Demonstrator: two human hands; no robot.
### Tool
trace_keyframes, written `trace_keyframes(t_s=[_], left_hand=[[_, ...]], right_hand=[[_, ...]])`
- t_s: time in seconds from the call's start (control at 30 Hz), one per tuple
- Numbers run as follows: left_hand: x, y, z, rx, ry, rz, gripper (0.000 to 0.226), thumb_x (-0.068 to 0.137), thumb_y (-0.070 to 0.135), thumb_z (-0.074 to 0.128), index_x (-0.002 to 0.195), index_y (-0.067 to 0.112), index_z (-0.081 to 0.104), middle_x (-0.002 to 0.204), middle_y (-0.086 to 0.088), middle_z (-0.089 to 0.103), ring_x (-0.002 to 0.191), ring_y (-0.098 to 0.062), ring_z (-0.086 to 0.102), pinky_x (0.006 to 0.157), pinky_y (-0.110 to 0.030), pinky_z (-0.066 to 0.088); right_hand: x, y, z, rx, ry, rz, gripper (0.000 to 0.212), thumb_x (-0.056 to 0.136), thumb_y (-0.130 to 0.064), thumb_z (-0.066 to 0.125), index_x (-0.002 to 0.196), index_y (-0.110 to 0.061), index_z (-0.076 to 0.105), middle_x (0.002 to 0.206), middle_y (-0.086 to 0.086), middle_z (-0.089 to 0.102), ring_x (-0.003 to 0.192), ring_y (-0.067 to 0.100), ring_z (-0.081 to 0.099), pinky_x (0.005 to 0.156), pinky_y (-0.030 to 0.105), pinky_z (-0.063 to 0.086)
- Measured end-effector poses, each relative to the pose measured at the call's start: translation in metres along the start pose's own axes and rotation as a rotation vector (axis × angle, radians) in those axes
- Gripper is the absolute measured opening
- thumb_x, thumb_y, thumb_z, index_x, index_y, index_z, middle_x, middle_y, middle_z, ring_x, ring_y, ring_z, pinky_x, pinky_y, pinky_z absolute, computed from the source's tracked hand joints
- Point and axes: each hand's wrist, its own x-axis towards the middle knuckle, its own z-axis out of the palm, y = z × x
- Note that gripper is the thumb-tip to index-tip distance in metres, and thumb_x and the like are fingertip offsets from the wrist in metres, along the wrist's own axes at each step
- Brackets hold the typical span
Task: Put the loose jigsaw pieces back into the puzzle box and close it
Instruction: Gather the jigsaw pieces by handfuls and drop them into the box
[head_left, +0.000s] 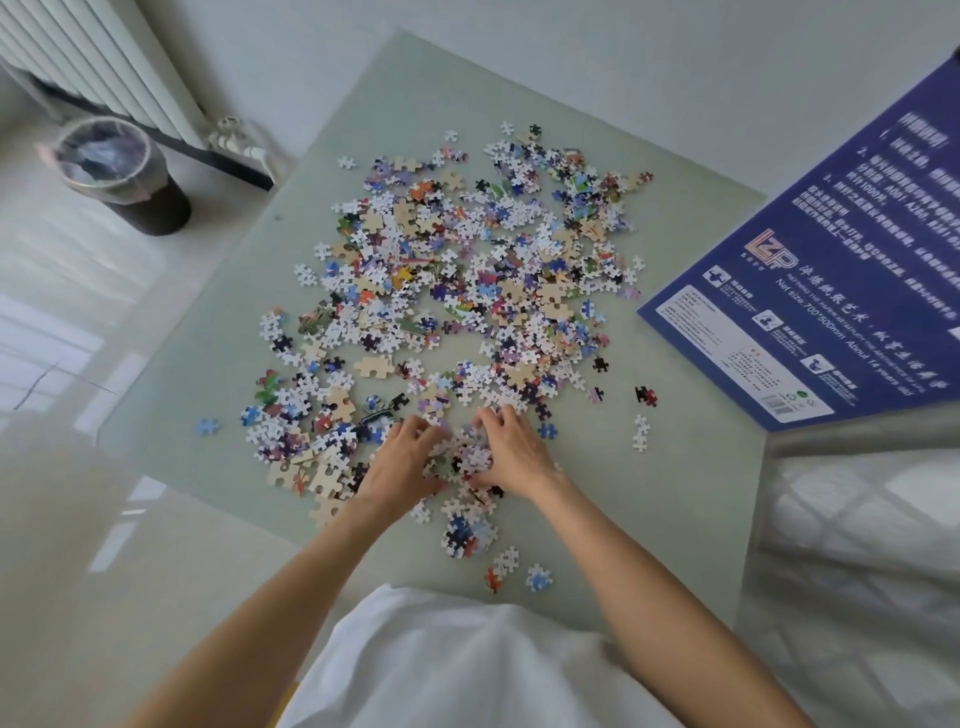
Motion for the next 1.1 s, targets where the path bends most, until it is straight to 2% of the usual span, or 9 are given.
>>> trace_keyframes(t_s=[0.13,0.27,0.37,0.53,0.73,0.83,0.93,1.0,1.1], left_hand=[[-0.004,0.002,-0.004,0.105,-0.034,0.014,0.074,0.071,0.044,0.073,0.133,0.025,0.039,0.133,0.001,0.038,0.122,-0.018,0.033,0.106,-0.031,0.033],[-0.012,-0.002,-0.008,0.173,0.058,-0.079,0.077,0.071,0.06,0.065,0.134,0.027,0.038,0.132,0.0,0.041,0.122,-0.019,0.034,0.103,-0.034,0.036],[-0.013,-0.003,-0.007,0.139,0.032,-0.093,0.069,0.074,0.053,0.066,0.131,0.024,0.041,0.129,-0.001,0.042,0.118,-0.018,0.037,0.097,-0.029,0.043],[-0.005,0.002,-0.005,0.019,-0.027,-0.085,0.057,0.078,0.031,0.071,0.127,0.017,0.045,0.121,-0.004,0.049,0.104,-0.015,0.051,0.092,-0.023,0.043],[0.007,0.004,-0.011,-0.074,-0.086,-0.122,0.049,0.076,0.024,0.073,0.118,0.013,0.051,0.112,-0.005,0.057,0.094,-0.016,0.057,0.089,-0.023,0.047],[0.009,0.003,-0.013,-0.083,-0.079,-0.112,0.038,0.08,0.022,0.07,0.114,0.013,0.057,0.11,-0.005,0.059,0.087,-0.012,0.055,0.088,-0.02,0.046],[0.008,0.004,-0.015,-0.099,-0.077,-0.116,0.032,0.082,0.023,0.067,0.113,0.014,0.061,0.108,-0.005,0.062,0.08,-0.01,0.054,0.082,-0.017,0.046],[0.006,0.004,-0.017,-0.135,-0.075,-0.133,0.029,0.084,0.022,0.066,0.112,0.015,0.063,0.106,-0.003,0.066,0.07,-0.008,0.057,0.07,-0.012,0.046],[0.005,0.003,-0.021,-0.176,-0.049,-0.149,0.029,0.084,0.023,0.066,0.113,0.016,0.065,0.099,-0.003,0.07,0.054,-0.003,0.058,0.055,-0.008,0.043]], right_hand=[[-0.002,-0.002,0.007,0.003,0.056,-0.003,0.058,0.07,-0.032,0.079,0.112,-0.015,0.042,0.116,0.007,0.043,0.1,0.019,0.046,0.08,0.023,0.043],[-0.006,-0.007,0.01,0.026,0.11,-0.016,0.052,0.074,-0.026,0.077,0.11,-0.013,0.043,0.111,0.004,0.049,0.095,0.017,0.052,0.074,0.021,0.045],[-0.01,-0.011,0.012,0.038,0.114,-0.025,0.048,0.078,-0.024,0.074,0.115,-0.012,0.045,0.112,0.005,0.051,0.093,0.016,0.053,0.071,0.02,0.043],[-0.019,-0.011,0.011,0.09,0.166,-0.003,0.037,0.086,-0.02,0.065,0.119,-0.013,0.049,0.115,0.003,0.054,0.091,0.015,0.057,0.069,0.021,0.045],[-0.026,-0.001,0.003,0.204,0.276,0.043,0.031,0.088,-0.012,0.061,0.119,-0.013,0.057,0.123,0.004,0.051,0.077,0.006,0.052,0.071,0.013,0.043],[-0.027,0.004,0.003,0.249,0.297,0.066,0.033,0.088,-0.014,0.062,0.121,-0.017,0.058,0.122,0.004,0.054,0.086,0.012,0.057,0.08,0.014,0.043],[-0.027,0.006,0.006,0.296,0.324,0.085,0.033,0.087,-0.016,0.064,0.12,-0.021,0.059,0.117,0.002,0.063,0.097,0.016,0.062,0.091,0.025,0.048],[-0.027,0.007,0.008,0.298,0.343,0.097,0.032,0.087,-0.018,0.064,0.118,-0.021,0.06,0.113,0.0,0.067,0.086,0.013,0.064,0.084,0.031,0.053],[-0.028,0.007,0.004,0.267,0.339,0.117,0.031,0.088,-0.021,0.063,0.119,-0.02,0.06,0.106,-0.001,0.07,0.071,0.004,0.054,0.069,0.019,0.047]])
